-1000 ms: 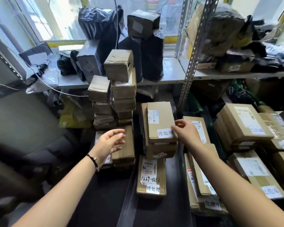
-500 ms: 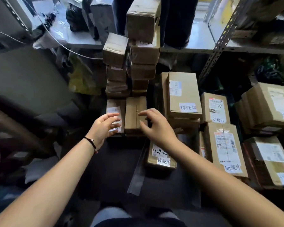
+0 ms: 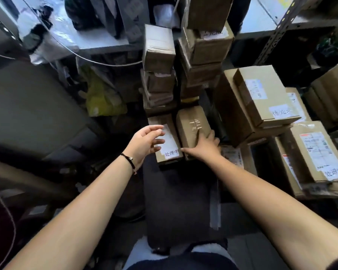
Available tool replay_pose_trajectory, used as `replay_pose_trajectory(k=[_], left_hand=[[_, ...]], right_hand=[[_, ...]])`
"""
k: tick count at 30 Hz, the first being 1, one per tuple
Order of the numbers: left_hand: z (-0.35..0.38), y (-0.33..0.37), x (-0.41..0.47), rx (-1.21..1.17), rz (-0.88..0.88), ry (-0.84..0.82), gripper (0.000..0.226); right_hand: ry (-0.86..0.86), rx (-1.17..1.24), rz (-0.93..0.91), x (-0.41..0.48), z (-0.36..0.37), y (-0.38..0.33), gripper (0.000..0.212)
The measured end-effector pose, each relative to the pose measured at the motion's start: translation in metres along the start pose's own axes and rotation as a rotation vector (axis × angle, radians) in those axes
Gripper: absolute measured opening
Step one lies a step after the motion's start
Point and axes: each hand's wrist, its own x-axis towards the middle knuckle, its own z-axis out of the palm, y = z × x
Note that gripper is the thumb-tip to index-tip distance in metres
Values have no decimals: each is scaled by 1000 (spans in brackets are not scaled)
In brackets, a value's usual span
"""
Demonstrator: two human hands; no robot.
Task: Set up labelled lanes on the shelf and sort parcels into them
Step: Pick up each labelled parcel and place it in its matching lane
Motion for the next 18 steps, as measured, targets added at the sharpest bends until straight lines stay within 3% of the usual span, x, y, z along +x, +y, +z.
replay_pose_trajectory(k=[3,7,8,10,12,13,18], left_hand=[[-22,3,2,40,-19,-31,16],[-45,-2,2,53,-46,-28,17],[-49,-4,1,50,-60,-20,17],[-55,-9,-2,56,-100,6,16],[-55,-13,-3,58,-154,47,14],[-52,-14,-5,46,-188,68,14],[-27,0,-23,-70,-242,25,40]], right_hand=[[67,27,62,2,8,-10,111],[126,267,101,-7,2,-21,97],[100,400,111,-12,-4,-24,95],[35,905,164,-29,-12,-28,80],[-176,1362,285,-53,-21,-33,45],[-302,1491,311,-66,-25,-34,40],[-564,1961,123,-110,-30,-35,54]])
